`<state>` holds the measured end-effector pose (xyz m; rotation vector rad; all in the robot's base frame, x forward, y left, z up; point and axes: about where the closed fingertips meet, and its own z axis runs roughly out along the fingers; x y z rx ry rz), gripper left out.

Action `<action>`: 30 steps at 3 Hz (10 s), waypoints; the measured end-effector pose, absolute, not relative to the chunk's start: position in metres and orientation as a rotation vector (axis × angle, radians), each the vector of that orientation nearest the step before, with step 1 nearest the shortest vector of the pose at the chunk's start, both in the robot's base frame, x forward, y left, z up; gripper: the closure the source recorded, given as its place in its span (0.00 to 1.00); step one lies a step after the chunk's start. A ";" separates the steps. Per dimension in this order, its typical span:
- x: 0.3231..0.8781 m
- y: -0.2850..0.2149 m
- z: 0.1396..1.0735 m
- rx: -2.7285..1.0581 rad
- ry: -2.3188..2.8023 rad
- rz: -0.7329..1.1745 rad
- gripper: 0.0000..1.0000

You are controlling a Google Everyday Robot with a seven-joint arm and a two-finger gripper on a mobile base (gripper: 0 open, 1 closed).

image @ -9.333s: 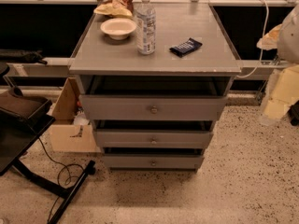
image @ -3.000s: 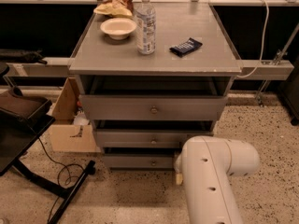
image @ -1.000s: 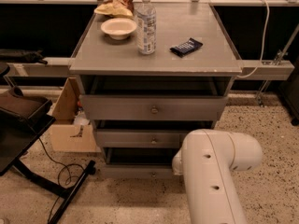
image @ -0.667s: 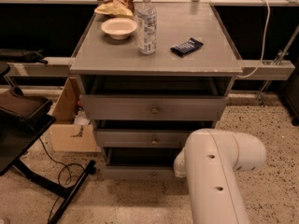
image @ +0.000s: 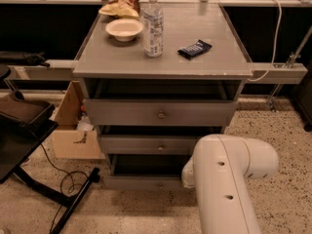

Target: Open bottom drawer

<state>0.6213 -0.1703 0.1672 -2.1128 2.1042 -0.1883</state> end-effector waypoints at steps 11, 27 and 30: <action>0.546 -0.161 0.151 -2.134 2.279 0.016 0.67; 0.551 -0.176 0.170 -2.070 2.373 0.077 0.00; 0.506 -0.159 0.133 -2.084 2.468 0.355 0.16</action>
Offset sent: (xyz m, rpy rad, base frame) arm -0.2981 -0.1296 -0.0047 0.1900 0.2690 -0.2626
